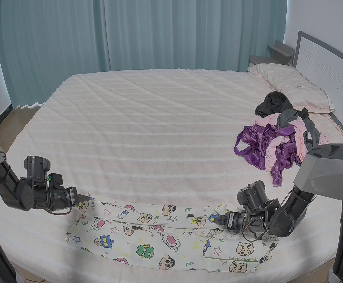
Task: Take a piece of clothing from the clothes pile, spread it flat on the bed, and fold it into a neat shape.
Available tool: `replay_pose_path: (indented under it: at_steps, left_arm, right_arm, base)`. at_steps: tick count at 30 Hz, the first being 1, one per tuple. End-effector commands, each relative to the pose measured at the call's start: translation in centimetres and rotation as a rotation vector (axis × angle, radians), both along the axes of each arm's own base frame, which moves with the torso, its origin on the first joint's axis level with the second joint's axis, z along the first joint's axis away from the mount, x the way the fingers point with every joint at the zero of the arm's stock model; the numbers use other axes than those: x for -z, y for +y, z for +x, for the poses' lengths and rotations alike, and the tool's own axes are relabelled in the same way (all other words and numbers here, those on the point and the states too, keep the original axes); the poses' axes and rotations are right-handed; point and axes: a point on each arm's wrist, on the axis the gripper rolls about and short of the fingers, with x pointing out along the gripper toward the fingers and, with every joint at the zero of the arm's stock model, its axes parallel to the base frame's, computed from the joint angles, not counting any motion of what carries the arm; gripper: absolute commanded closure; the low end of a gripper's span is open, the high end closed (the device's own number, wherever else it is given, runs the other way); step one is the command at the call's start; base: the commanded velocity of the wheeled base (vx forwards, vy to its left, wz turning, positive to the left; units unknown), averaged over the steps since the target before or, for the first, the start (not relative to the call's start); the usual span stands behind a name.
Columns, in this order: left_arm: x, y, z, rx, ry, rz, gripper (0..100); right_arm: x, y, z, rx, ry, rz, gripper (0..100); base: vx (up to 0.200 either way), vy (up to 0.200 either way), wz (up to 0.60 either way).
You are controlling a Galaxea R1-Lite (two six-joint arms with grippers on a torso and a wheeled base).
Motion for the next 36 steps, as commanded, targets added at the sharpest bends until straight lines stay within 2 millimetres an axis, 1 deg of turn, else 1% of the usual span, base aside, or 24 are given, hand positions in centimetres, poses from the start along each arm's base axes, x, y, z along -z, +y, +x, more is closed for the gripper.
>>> replay_pose_path:
  at_steps: [1,7,11,13,14,17,18,22,25,34,35,36]
  left_arm:
    - [0.4,0.1,-0.8,0.001,0.025,0.005,0]
    - [0.4,0.1,-1.2,0.005,0.023,0.003,0]
    - [-0.3,0.1,-1.0,0.01,-0.01,0.001,0]
    - [-0.7,0.2,-0.5,0.01,-0.036,0.004,0]
    - [-1.1,0.4,0.3,0.003,-0.062,0.006,0]
    - [-1.4,0.7,1.1,-0.001,-0.08,0.008,0]
    - [-1.4,0.7,1.1,-0.001,-0.08,0.008,0]
    - [0.0,0.6,2.0,0.006,-0.045,0.007,0]
    - [0.5,0.5,2.1,0.008,-0.028,0.003,0]
    - [0.3,0.4,1.7,0.014,0.009,-0.003,0]
    - [0.3,0.4,1.7,0.014,0.01,-0.006,100]
    - [0.3,0.4,1.7,0.015,0.008,-0.006,100]
  right_arm:
    - [0.1,0.0,-0.1,0.001,0.005,-0.003,0]
    - [0.2,0.0,-0.1,-0.002,0.008,-0.003,0]
    - [0.1,0.0,-0.1,-0.001,0.006,-0.004,0]
    - [0.2,0.0,-0.2,-0.002,0.008,-0.003,0]
    - [0.1,0.0,-0.2,-0.003,0.007,-0.003,0]
    - [0.1,0.1,-0.2,-0.005,0.006,-0.002,0]
    - [0.1,0.1,-0.2,-0.005,0.006,-0.002,0]
    - [0.1,0.1,-0.1,-0.005,0.006,-0.002,0]
    - [0.1,0.1,-0.1,-0.004,0.005,-0.003,0]
    - [0.2,0.1,-0.1,-0.004,0.005,-0.003,0]
    - [0.2,0.1,-0.1,-0.005,0.006,-0.002,0]
    - [0.2,0.1,-0.2,-0.005,0.007,-0.003,0]
  base:
    - [0.0,0.0,0.0]
    - [0.0,0.0,0.0]
    - [0.0,0.0,0.0]
    - [0.0,0.0,0.0]
    - [0.0,0.0,0.0]
    - [0.0,0.0,0.0]
    - [0.0,0.0,0.0]
    - [0.0,0.0,0.0]
    - [0.0,0.0,0.0]
    - [0.0,0.0,0.0]
    - [0.0,0.0,0.0]
    - [0.0,0.0,0.0]
